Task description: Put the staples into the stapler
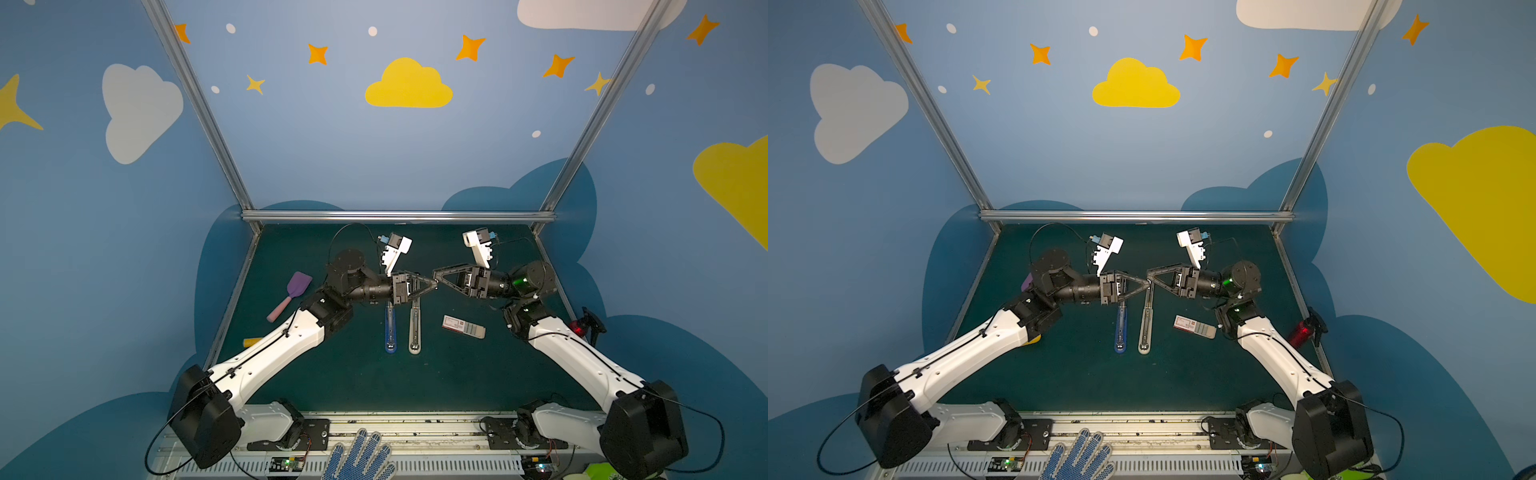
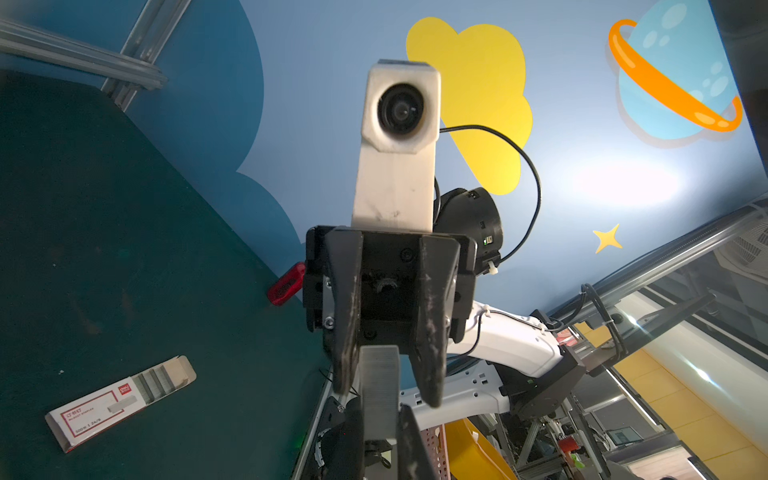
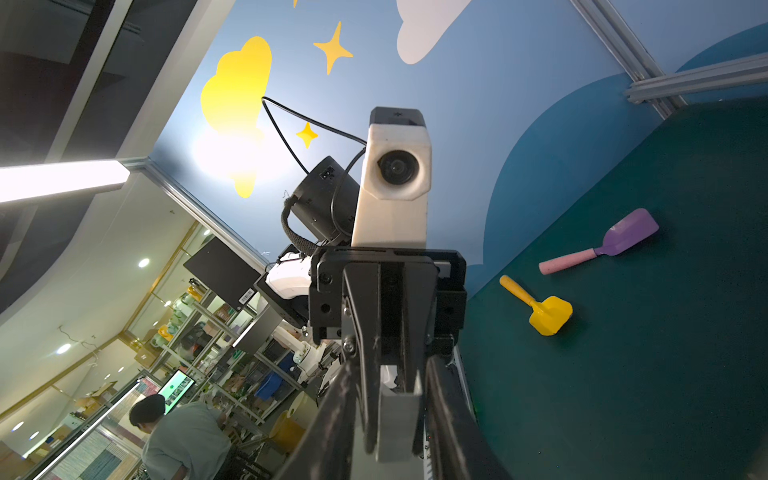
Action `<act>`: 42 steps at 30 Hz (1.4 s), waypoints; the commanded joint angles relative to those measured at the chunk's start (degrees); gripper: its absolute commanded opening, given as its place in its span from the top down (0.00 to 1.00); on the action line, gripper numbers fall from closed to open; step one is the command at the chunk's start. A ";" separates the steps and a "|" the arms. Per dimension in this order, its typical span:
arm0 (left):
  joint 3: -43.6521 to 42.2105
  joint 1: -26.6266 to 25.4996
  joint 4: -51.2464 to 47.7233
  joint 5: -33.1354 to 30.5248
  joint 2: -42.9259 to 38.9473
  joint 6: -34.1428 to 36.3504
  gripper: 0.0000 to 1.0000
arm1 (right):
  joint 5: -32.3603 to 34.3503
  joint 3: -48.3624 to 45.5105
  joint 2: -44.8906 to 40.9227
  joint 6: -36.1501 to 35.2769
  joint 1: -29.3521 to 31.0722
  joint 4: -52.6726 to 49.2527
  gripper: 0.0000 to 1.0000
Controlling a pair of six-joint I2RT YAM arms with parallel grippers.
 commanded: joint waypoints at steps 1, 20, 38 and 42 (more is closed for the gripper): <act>0.04 -0.23 2.26 1.27 0.40 -0.26 0.86 | -0.34 2.14 0.11 -0.03 0.27 2.59 0.77; -1.89 0.73 -0.61 -3.12 -2.35 0.76 0.58 | 2.54 4.65 -3.59 -13.05 -0.71 -20.60 0.86; -21.51 6.71 -29.50 -38.11 -24.95 5.02 0.57 | 36.63 17.00 10.11 -35.64 4.32 -68.68 0.83; -23.51 6.75 -33.10 -40.76 -25.35 4.54 0.58 | 47.34 21.58 17.12 -35.27 8.44 -74.20 0.83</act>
